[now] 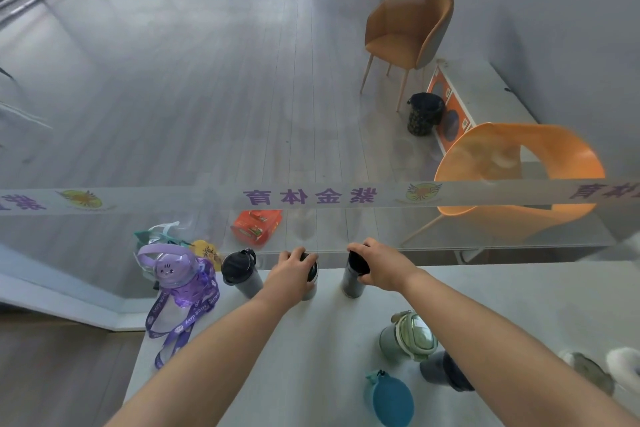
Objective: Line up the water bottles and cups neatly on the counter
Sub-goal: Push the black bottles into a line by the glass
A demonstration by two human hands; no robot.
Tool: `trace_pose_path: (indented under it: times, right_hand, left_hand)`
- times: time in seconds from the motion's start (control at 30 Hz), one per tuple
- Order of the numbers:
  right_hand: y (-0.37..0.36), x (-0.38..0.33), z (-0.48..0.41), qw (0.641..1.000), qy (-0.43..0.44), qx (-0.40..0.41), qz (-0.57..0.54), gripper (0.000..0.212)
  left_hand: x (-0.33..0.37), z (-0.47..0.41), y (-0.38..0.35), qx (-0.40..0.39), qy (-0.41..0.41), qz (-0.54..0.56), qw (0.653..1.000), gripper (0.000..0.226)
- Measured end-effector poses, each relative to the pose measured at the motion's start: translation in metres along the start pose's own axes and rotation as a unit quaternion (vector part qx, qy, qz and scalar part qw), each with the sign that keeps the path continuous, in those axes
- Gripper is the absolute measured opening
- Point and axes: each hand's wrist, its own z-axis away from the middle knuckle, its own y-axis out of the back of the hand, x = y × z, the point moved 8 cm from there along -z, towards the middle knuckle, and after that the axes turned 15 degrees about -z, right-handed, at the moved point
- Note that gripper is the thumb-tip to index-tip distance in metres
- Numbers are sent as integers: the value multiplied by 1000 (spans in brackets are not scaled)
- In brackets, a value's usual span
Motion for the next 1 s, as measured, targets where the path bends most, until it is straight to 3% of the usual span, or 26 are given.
trace_pose_path:
  times: [0.37, 0.57, 0.8, 1.0]
  right_hand:
    - [-3, 3, 3, 1000, -12, 10, -13, 72]
    - [-1, 5, 6, 998, -33, 26, -37, 75]
    - [3, 0, 17, 998, -47, 12, -43, 102]
    - [11, 16, 79, 991, -120, -1, -53, 94]
  left_hand:
    - [1, 3, -1, 0, -10, -5, 1000, 68]
    - [9, 17, 8, 54, -33, -50, 997, 74]
    - [20, 28, 19, 80, -62, -42, 994, 78]
    - [56, 31, 47, 122, -127, -21, 984, 71]
